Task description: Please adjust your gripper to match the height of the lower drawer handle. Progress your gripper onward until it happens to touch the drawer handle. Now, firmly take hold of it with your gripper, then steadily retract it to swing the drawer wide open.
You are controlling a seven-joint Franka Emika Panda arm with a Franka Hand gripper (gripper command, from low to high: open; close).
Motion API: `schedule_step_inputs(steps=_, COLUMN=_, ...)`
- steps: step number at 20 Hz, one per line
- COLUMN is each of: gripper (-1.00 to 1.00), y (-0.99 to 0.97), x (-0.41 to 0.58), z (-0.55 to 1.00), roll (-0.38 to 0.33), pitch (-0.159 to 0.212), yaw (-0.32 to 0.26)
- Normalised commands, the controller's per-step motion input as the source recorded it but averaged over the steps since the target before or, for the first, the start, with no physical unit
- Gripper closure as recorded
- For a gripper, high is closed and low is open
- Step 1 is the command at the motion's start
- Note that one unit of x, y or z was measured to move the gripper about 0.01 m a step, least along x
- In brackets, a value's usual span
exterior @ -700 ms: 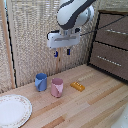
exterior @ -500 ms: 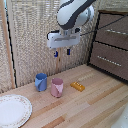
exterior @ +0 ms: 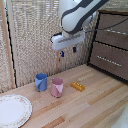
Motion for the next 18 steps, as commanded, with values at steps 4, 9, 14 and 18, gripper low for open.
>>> schedule_step_inputs(steps=4, gripper=-1.00, y=-0.38, x=-0.010, z=-0.05, roll=-0.375, pitch=0.000, yaw=0.051)
schedule_step_inputs(steps=9, gripper=-1.00, y=-0.22, x=0.000, z=-0.17, roll=-0.375, pitch=0.002, yaw=0.132)
schedule_step_inputs(steps=14, gripper=-1.00, y=-0.14, x=0.000, z=-0.19, roll=-0.373, pitch=0.032, yaw=0.167)
schedule_step_inputs(steps=18, gripper=-1.00, y=-0.14, x=-0.002, z=-0.17, roll=-0.356, pitch=0.072, yaw=0.178)
